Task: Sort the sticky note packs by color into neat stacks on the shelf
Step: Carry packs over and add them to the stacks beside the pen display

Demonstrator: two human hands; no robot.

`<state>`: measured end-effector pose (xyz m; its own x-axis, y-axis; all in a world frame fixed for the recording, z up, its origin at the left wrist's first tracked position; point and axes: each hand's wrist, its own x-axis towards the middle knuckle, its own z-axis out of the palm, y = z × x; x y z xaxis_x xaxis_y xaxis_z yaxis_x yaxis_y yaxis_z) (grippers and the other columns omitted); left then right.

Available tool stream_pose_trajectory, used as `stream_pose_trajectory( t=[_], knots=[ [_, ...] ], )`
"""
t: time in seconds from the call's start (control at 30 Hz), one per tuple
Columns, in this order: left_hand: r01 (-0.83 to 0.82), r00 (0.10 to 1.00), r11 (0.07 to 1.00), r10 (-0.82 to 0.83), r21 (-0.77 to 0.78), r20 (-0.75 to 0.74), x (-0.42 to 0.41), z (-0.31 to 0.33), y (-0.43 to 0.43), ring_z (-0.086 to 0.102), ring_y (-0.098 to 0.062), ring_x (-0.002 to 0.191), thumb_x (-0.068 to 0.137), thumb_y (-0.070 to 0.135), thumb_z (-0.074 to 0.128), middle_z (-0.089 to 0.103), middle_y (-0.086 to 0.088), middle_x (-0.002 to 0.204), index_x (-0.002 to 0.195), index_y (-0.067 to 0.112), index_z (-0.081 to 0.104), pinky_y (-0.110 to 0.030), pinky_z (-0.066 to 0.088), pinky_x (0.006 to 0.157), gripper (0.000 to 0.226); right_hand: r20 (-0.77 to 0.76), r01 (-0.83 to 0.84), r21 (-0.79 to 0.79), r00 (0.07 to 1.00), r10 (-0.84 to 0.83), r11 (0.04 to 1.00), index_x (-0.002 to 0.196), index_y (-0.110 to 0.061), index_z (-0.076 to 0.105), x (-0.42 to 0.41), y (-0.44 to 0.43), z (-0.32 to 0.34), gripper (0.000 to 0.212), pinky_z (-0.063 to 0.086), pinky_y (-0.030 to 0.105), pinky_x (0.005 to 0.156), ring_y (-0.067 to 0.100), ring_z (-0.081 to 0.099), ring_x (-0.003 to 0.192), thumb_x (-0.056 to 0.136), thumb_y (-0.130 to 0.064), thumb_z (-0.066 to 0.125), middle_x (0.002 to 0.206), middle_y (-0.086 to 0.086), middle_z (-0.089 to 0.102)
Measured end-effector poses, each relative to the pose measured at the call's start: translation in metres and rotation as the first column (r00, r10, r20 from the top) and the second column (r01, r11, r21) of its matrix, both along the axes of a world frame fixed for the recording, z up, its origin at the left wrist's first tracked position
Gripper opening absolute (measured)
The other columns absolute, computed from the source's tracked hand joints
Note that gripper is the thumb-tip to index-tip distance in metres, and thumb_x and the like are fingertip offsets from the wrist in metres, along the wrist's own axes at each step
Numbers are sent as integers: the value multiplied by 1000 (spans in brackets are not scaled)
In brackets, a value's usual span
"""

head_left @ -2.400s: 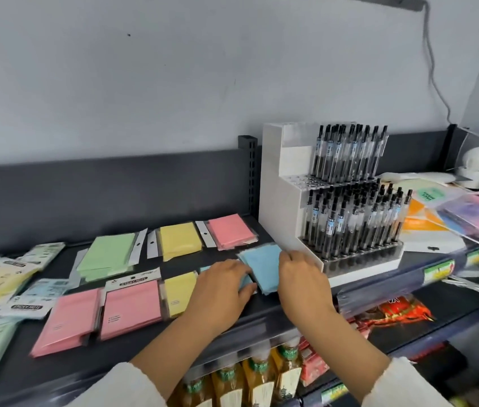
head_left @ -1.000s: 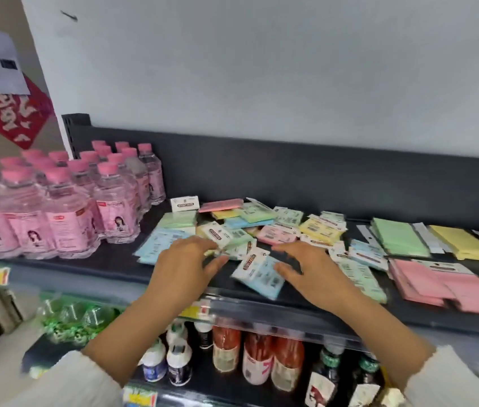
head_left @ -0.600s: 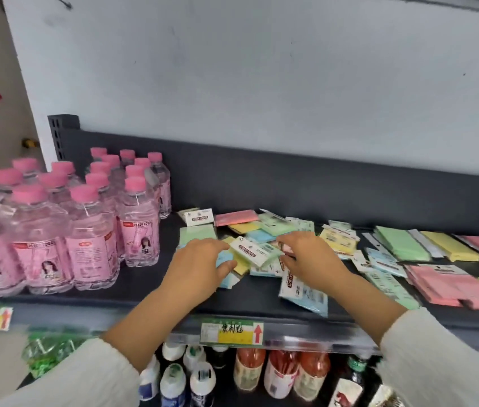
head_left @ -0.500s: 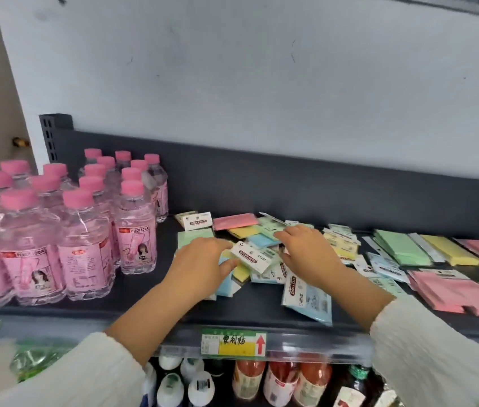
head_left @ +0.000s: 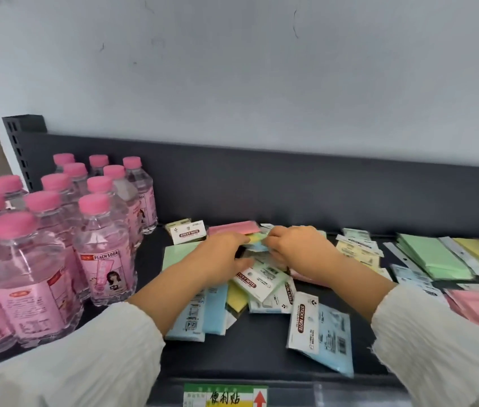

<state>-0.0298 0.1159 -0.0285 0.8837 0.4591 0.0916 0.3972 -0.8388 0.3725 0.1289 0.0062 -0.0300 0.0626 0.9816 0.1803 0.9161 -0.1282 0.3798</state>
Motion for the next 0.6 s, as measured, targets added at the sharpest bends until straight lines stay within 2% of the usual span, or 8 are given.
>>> stream_pose_trajectory(
  t=[0.1, 0.17, 0.2, 0.27, 0.33, 0.43, 0.5, 0.6],
  knots=[
    [10, 996, 999, -15, 51, 92, 10, -1, 6, 46, -17, 115, 86, 40, 62, 55, 8, 123, 134, 33, 47, -37, 40, 99, 51, -168, 49, 110, 985, -30, 993, 120, -23, 54, 7, -5, 11, 28, 49, 37, 75, 27, 62, 95, 99, -32, 37, 118, -3, 57],
    [-46, 987, 993, 28, 110, 159, 15, 2, 9, 43, -19, 115, 88, 38, 61, 55, 9, 123, 133, 35, 48, -38, 39, 99, 47, -289, 62, 188, 957, -5, 980, 108, -21, 56, 9, -12, 21, 21, 48, 38, 74, 24, 61, 91, 99, -32, 40, 104, -4, 61],
    [-75, 980, 989, 50, 126, 194, 16, 5, 9, 44, -19, 115, 89, 34, 60, 56, 9, 122, 129, 34, 52, -39, 40, 97, 41, -355, 82, 226, 935, 4, 971, 95, -22, 55, 9, -17, 26, 14, 46, 37, 71, 21, 59, 81, 98, -30, 43, 90, -6, 59],
    [-115, 965, 982, 75, 147, 253, 15, 9, 12, 50, -20, 110, 92, 26, 55, 61, 8, 115, 117, 32, 61, -41, 44, 92, 26, -477, 149, 281, 879, 3, 948, 77, -28, 42, 8, -24, 36, 21, 39, 32, 62, 10, 48, 62, 96, -25, 48, 69, -10, 50],
    [-145, 955, 981, 104, 130, 277, 11, 10, 15, 55, -19, 102, 93, 19, 51, 65, 8, 105, 104, 32, 66, -42, 48, 84, 23, -587, 221, 333, 809, 18, 917, 74, -27, 37, 5, -32, 45, 26, 36, 31, 56, 12, 45, 55, 95, -22, 51, 65, -5, 52],
    [-168, 949, 982, 136, 90, 283, 4, 13, 15, 57, -18, 91, 93, 14, 47, 64, 7, 97, 100, 33, 65, -39, 51, 74, 27, -673, 323, 450, 735, 79, 833, 72, -21, 39, -1, -43, 51, 27, 39, 32, 52, 17, 46, 53, 95, -17, 53, 65, 3, 55],
    [-131, 979, 987, 114, 89, 171, -3, 16, 14, 59, -19, 86, 89, 9, 48, 64, 5, 96, 100, 34, 66, -36, 51, 67, 32, -642, 343, 505, 762, 79, 792, 76, -11, 43, -11, -49, 47, 22, 35, 28, 51, 15, 41, 51, 94, -17, 54, 63, 4, 53],
    [-29, 993, 983, 50, 183, -111, -16, 14, 15, 62, -24, 93, 86, 5, 51, 66, 0, 106, 100, 31, 67, -30, 48, 67, 34, -515, 247, 420, 857, 5, 873, 91, -9, 58, -33, -59, 25, 10, 43, 28, 64, 16, 56, 69, 94, -18, 54, 78, -2, 59]
  ],
)
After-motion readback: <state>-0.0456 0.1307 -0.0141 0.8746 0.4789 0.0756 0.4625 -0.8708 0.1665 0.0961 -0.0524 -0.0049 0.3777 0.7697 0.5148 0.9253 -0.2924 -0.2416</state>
